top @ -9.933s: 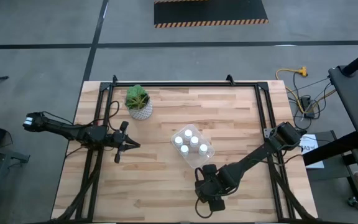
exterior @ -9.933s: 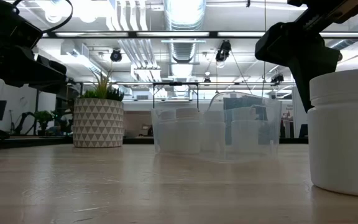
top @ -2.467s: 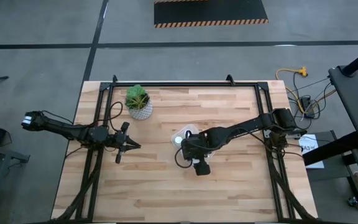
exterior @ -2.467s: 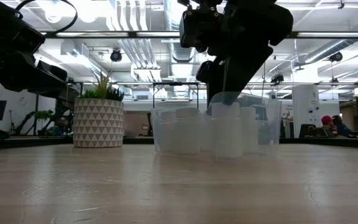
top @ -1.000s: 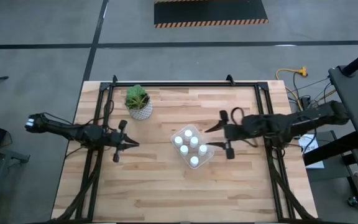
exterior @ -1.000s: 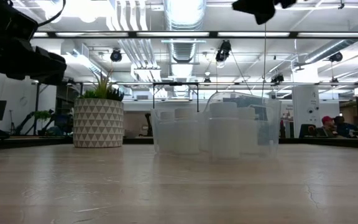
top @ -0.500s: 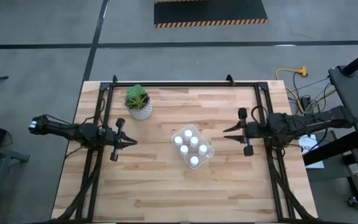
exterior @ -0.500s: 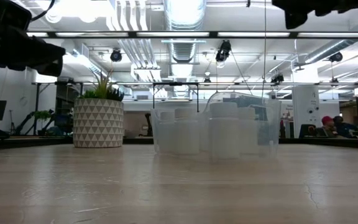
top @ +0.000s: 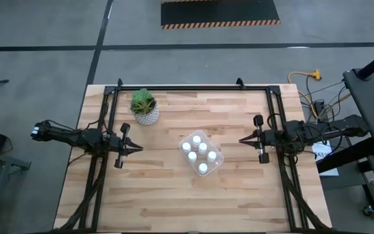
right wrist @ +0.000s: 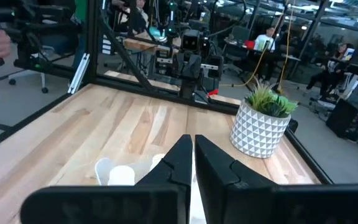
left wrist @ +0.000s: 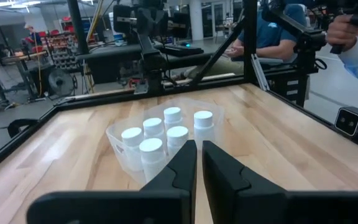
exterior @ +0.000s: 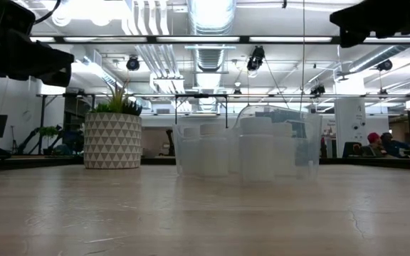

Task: Pick and place pill bottles into a basket
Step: Return to Home Position

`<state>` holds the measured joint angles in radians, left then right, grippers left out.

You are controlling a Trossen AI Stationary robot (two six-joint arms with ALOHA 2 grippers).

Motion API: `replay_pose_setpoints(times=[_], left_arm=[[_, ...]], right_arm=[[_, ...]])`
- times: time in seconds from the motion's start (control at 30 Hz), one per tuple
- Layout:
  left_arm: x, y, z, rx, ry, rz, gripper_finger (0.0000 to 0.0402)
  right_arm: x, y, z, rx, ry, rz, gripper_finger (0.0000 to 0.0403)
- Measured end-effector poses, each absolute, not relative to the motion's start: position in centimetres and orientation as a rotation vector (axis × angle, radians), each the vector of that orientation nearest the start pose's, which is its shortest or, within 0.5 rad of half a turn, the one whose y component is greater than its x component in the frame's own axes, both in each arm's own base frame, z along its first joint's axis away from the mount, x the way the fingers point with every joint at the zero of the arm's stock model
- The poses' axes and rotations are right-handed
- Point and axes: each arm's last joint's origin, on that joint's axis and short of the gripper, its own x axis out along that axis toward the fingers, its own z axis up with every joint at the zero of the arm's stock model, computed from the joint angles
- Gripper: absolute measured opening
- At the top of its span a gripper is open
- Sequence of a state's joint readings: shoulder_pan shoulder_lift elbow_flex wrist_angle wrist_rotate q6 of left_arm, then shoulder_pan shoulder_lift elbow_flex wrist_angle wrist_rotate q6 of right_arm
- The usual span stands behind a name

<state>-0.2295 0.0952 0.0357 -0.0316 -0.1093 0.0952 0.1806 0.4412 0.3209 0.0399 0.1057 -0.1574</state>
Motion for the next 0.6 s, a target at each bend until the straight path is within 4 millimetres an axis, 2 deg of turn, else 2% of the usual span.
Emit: replay_pose_setpoints(times=[0.23,0.6], left_arm=[[9.9,-2.0,16.5,0.111,0.086,-0.124,0.0008],[10.0,-2.0,16.5,0.12,0.089,-0.125,0.0008]], right_arm=[[11.7,1.8,23.6,-0.158,-0.002,0.073,0.0009],[10.3,1.6,21.9,-0.142,-0.069,0.067,0.0009]])
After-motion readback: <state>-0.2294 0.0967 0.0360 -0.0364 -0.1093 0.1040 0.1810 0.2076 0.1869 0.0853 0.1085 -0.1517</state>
